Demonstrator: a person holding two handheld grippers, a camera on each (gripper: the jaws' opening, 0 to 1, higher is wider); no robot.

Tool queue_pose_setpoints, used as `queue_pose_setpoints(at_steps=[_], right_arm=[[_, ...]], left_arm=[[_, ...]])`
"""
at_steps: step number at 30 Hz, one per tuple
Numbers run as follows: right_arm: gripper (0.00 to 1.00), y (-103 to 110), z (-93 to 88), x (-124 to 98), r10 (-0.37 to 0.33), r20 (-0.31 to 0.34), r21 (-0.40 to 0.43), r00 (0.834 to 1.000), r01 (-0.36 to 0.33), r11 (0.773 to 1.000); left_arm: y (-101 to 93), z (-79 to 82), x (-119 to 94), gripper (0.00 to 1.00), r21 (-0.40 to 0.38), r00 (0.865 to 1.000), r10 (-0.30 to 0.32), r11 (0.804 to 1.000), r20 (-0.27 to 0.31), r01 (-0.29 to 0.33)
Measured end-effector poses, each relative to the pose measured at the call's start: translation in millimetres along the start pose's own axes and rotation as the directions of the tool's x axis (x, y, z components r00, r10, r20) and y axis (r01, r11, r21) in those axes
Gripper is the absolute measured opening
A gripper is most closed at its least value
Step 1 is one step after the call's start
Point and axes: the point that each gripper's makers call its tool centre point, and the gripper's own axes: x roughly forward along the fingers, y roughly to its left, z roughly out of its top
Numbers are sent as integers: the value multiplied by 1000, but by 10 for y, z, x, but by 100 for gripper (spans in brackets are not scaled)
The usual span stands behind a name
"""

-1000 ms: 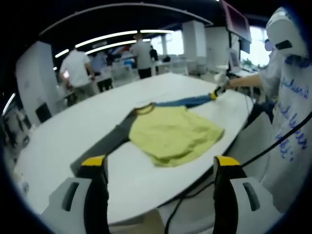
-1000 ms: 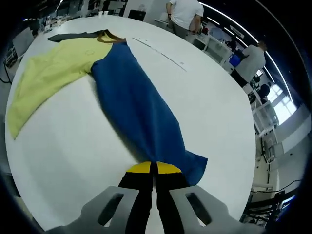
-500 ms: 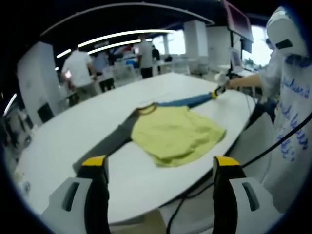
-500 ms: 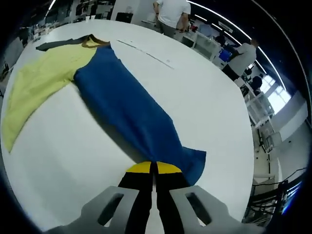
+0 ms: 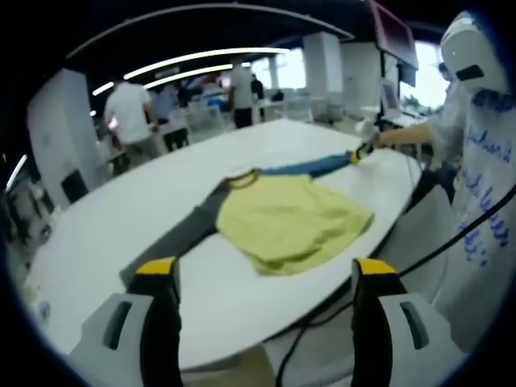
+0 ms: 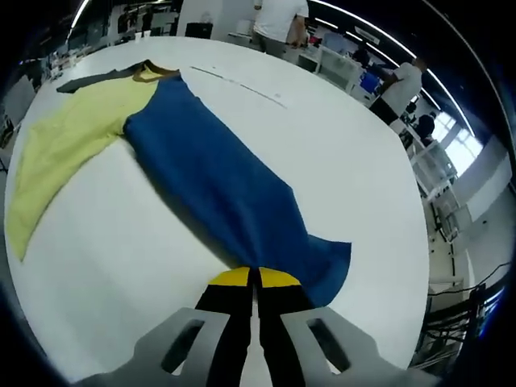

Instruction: Fold the garment on the visible template until the final outline fits inside the template.

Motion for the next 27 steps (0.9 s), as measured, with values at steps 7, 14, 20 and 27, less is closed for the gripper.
queue_pose_setpoints(at_steps=[7, 14, 20, 27], right_arm=[[3, 7, 3, -61, -4, 17, 7, 1000, 4, 1000], [5, -61, 24, -148, -25, 42, 19, 999, 24, 1000], [10, -46, 48, -191, -23, 64, 42, 998, 20, 999], [17, -36, 132, -289, -22, 97, 65, 995, 16, 998]], left_arm=[[19, -16, 31, 83, -8, 1000, -3, 1000, -3, 3], [9, 4, 39, 83, -1, 1000, -13, 1000, 9, 13], [17, -8, 35, 83, 1, 1000, -17, 1000, 14, 17], [12, -2, 23, 82, 6, 1000, -17, 1000, 23, 17]])
